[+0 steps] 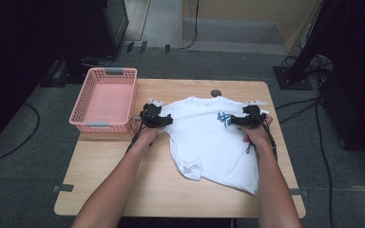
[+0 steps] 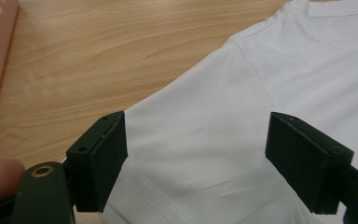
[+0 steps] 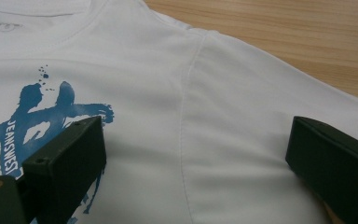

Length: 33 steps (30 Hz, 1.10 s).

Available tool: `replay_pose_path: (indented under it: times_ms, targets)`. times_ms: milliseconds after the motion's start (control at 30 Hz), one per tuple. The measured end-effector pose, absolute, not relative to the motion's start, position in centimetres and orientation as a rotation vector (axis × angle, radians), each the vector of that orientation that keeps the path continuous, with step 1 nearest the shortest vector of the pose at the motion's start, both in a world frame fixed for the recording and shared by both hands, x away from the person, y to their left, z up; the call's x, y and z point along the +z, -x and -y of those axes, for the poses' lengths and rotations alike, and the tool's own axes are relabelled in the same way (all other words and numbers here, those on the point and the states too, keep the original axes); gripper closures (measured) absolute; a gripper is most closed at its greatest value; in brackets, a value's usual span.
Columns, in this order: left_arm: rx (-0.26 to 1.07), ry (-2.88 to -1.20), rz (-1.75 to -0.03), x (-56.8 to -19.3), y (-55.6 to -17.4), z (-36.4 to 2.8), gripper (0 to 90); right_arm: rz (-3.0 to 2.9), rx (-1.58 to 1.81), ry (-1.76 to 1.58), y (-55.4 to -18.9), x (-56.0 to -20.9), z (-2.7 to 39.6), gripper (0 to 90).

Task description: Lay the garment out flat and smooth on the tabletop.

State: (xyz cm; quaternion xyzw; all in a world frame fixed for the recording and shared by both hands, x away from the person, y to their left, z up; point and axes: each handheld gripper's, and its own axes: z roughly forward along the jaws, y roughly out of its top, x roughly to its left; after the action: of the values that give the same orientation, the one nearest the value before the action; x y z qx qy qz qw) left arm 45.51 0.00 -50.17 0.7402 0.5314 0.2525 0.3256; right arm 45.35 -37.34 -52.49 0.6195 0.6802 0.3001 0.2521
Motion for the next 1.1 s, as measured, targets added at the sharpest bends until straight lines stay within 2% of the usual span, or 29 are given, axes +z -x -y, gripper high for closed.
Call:
replay_pose_path:
  times_ms: [167,467,933,967,1000,1100]
  targets:
    - [0.688,-1.969,-1.339,-48.9,-43.6,0.4,21.2,-1.849,0.816,-1.684,-45.3,-52.5,37.4,4.8]
    - [0.595,-1.971,-1.279,-48.3,-39.1,0.9,21.1,-1.851,0.816,-1.683,-45.3,-52.5,37.4,4.8]
    - [0.563,-2.067,-1.226,-50.1,-34.0,2.3,21.0,-1.851,0.815,-1.683,-45.3,-52.5,37.4,4.8]
    - [0.563,-2.093,-1.211,-50.4,-33.9,2.4,18.6,-1.851,0.815,-1.683,-45.3,-52.5,37.4,4.8]
    - [0.563,-2.120,-1.208,-50.7,-33.9,2.6,12.4,-1.851,0.815,-1.683,-45.3,-52.5,37.4,4.8]
    - [0.587,-2.132,-1.218,-51.3,-33.6,2.5,11.3,-1.851,0.815,-1.683,-45.3,-52.5,37.4,4.8]
